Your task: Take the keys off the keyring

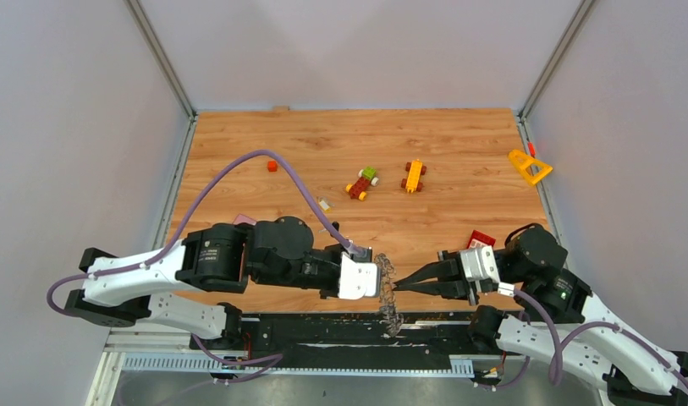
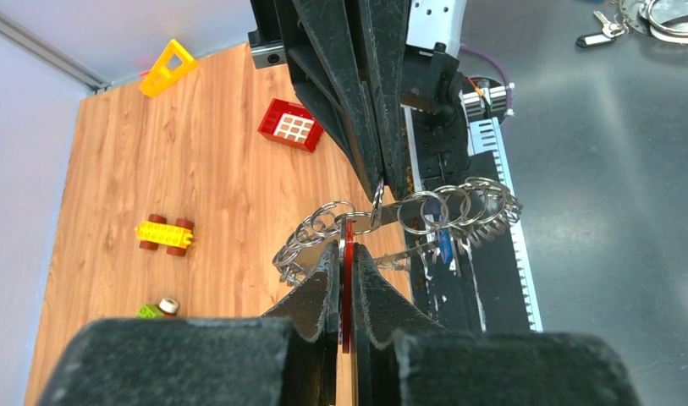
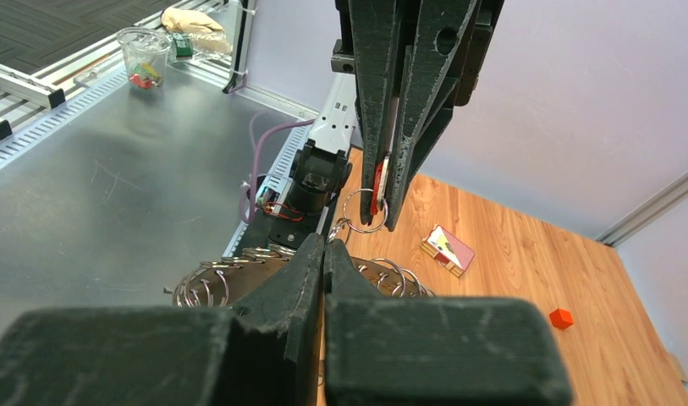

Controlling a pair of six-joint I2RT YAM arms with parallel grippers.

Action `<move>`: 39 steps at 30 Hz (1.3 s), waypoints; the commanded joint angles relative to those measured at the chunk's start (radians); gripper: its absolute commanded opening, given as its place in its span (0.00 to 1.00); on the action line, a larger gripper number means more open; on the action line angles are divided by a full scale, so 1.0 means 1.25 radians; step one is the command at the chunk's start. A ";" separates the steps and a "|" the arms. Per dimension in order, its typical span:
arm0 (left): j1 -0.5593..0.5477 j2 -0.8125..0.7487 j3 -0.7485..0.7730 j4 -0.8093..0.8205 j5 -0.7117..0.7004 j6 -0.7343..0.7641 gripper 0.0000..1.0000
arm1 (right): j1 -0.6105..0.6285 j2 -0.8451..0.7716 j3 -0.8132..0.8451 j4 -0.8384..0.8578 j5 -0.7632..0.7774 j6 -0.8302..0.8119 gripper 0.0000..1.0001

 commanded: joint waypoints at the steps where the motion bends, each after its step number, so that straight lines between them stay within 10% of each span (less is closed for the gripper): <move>1: 0.004 0.000 0.063 0.023 -0.047 0.008 0.00 | 0.002 0.012 0.038 -0.069 -0.029 -0.019 0.00; 26: 0.005 0.042 0.097 -0.015 -0.052 0.014 0.00 | 0.008 0.125 0.106 -0.127 0.108 0.001 0.01; 39: 0.004 0.020 0.073 -0.003 -0.065 0.001 0.00 | 0.009 0.002 0.067 -0.109 0.230 0.006 0.38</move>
